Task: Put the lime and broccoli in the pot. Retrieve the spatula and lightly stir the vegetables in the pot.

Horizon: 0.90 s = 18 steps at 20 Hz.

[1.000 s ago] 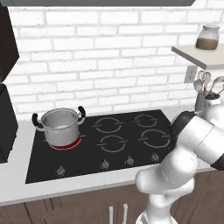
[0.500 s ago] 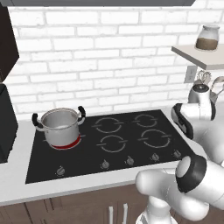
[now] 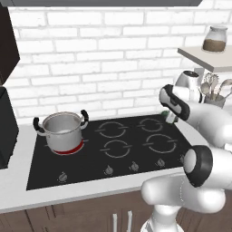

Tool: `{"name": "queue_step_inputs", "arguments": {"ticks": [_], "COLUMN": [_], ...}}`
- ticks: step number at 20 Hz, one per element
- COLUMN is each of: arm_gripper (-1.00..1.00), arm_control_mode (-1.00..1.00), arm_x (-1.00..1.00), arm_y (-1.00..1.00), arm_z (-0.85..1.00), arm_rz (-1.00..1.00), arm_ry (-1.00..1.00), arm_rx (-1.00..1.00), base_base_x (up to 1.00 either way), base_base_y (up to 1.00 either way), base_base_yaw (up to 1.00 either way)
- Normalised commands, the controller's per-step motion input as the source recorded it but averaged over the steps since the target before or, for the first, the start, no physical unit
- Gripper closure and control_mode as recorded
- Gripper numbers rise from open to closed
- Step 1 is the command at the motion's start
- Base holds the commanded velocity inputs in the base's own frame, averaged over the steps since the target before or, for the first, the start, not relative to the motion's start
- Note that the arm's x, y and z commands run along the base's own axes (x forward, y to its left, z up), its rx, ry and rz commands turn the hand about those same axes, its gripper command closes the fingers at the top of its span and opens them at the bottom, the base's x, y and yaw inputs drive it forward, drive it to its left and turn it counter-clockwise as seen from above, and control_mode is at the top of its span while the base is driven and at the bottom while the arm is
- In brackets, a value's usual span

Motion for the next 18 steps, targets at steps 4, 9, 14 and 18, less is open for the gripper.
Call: {"name": "queue_step_inputs", "arguments": {"ticks": [4, 9, 14, 18], "arm_gripper": [1.0, 1.0, 1.0, 1.0], "arm_control_mode": [-1.0, -1.0, -1.0, -1.0], "arm_x": [0.41, 0.22, 0.02, 0.0], "arm_y": [1.0, 1.0, 1.0, 1.0], "arm_z": [0.1, 0.06, 0.04, 0.1], "arm_rz": [0.07, 0.06, 0.11, 0.13], "arm_ry": [0.19, 0.18, 0.18, 0.09], "arm_rx": [0.08, 0.02, 0.0, -0.03], "base_base_x": [0.0, 0.0, 0.0, 0.0], "base_base_y": [0.0, 0.0, 0.0, 0.0], "base_base_yaw": [0.0, 0.0, 0.0, 0.0]}}
